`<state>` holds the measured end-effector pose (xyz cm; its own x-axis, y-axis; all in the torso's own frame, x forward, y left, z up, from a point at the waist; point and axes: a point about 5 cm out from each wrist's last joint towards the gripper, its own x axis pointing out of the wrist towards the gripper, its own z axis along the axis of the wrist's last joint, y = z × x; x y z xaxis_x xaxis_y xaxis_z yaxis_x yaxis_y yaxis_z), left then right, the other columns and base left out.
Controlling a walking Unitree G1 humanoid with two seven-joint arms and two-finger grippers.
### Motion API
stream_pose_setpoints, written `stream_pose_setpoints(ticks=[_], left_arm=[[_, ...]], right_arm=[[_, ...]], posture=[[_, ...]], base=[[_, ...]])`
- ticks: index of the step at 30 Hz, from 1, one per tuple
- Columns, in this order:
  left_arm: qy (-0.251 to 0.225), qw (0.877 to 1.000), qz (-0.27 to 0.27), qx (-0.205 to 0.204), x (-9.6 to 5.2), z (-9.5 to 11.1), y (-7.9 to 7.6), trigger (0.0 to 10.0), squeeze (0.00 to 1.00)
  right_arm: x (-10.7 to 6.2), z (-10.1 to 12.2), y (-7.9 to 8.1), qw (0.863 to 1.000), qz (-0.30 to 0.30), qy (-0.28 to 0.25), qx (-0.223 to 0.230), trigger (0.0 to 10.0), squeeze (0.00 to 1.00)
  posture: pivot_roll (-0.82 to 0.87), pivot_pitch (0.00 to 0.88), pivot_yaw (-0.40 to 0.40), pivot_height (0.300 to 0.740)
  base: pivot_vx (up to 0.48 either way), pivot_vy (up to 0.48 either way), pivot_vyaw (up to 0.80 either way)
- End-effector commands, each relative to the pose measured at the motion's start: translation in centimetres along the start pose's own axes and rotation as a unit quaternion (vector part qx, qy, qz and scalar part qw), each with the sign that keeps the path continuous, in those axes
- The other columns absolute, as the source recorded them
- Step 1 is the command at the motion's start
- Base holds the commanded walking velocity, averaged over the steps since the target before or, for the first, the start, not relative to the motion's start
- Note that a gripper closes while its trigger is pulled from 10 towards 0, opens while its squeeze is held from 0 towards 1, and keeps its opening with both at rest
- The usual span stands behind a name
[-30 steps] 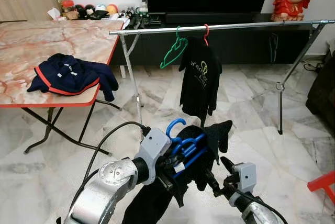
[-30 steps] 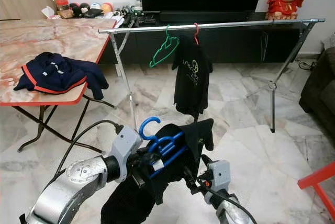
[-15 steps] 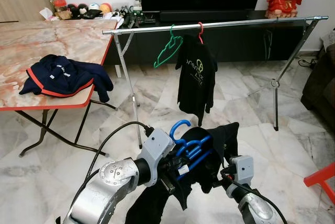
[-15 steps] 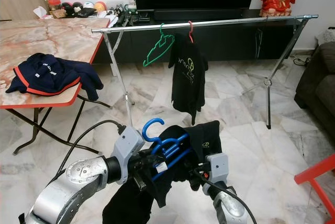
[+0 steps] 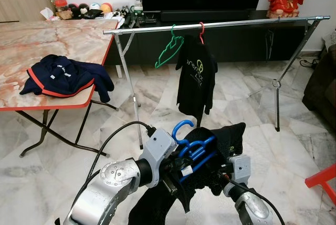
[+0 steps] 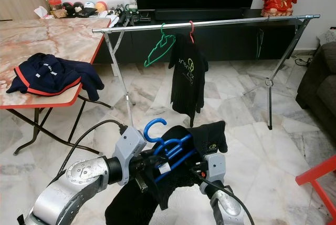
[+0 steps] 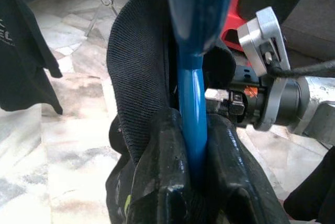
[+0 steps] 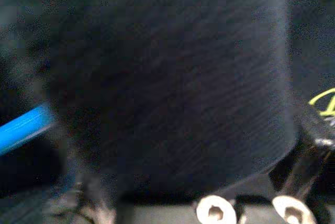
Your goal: Hang hanger
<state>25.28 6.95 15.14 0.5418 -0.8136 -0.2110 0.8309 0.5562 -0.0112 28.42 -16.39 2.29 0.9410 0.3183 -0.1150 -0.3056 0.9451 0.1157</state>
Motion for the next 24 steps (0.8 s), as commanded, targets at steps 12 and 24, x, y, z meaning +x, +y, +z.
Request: stream_pose_setpoints(ticks=[12, 24], left_arm=[[-0.016, 1.000, -0.020, 0.003, -0.18, 0.59, -0.73, 10.0, 0.00], [-0.012, 1.000, -0.014, 0.010, -0.11, 0.26, -0.52, 10.0, 0.00]], right_arm=[[0.51, 0.59, -0.30, 1.000, -0.025, -0.014, -0.004, 0.0, 0.00], [0.74, 0.85, 0.12, 0.999, -0.031, -0.029, -0.001, 0.0, 0.00]], posture=[[-0.01, 0.028, 0.023, 0.740], [-0.01, 0.016, 0.019, 0.740]], base=[[0.000, 0.000, 0.00], [0.000, 0.000, 0.00]])
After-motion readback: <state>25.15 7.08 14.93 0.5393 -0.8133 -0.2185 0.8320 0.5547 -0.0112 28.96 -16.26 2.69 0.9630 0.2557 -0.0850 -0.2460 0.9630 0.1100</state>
